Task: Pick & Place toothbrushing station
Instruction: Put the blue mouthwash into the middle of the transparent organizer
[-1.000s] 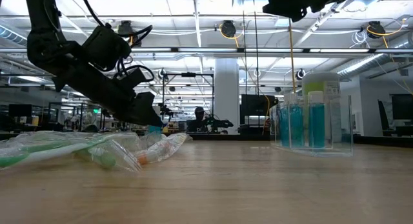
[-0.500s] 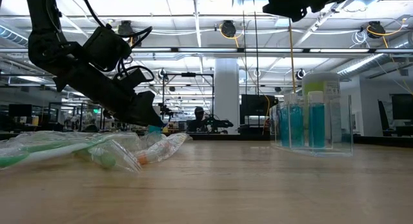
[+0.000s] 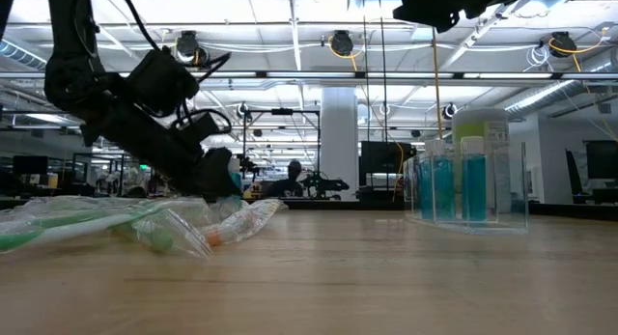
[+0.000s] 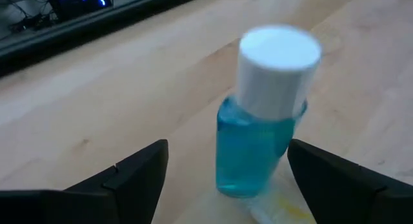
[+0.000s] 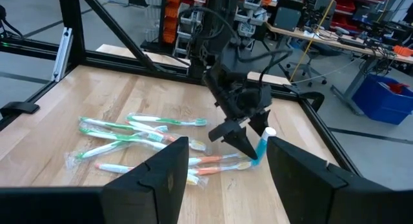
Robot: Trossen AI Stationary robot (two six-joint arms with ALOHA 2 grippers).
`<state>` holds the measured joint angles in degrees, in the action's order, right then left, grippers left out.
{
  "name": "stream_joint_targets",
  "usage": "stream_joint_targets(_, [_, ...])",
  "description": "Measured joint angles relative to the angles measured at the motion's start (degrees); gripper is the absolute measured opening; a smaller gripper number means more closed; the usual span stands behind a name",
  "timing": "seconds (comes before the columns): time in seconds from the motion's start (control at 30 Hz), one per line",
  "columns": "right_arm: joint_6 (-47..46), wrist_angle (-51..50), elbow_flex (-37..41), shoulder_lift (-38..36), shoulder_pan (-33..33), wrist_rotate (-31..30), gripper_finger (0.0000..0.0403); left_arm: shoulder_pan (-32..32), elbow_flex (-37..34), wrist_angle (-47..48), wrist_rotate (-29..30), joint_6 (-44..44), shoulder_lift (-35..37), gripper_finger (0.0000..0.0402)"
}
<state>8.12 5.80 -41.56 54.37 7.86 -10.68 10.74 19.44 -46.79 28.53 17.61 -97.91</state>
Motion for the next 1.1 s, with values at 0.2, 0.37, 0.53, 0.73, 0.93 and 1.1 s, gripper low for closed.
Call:
stream_joint_targets(0.2, [-0.61, 0.24, 0.0, 0.0, -0.01, 0.0, 0.0201, 0.0, 0.05, -7.69, -0.01, 0.28, -6.33, 0.0318])
stream_joint_targets(0.37, [-0.98, 0.24, 0.0, 0.0, 0.0, 0.0, 0.0201, 0.0, 0.21, -10.7, -0.02, -2.16, -7.6, 0.0319])
stream_joint_targets(0.53, [-0.98, 0.24, 0.0, 0.0, 0.0, 0.0, 0.0201, 0.0, 0.48, -10.66, 0.0, -4.04, -7.45, 0.0303])
stream_joint_targets(0.73, [-0.98, 0.24, 0.0, 0.0, 0.0, 0.0, 0.0201, 0.0, 0.48, -10.55, 0.0, -4.11, -7.45, 0.0275])
stream_joint_targets(0.93, [-1.01, 0.24, 0.0, 0.0, -0.02, 0.0, 0.0201, 0.0, 0.48, -10.55, 0.01, -4.92, -7.45, 0.0245])
stream_joint_targets(1.1, [-1.01, 0.24, 0.0, 0.0, 0.0, 0.0, 0.0201, 0.0, 0.48, -10.58, -0.04, -6.55, -7.4, 0.0228])
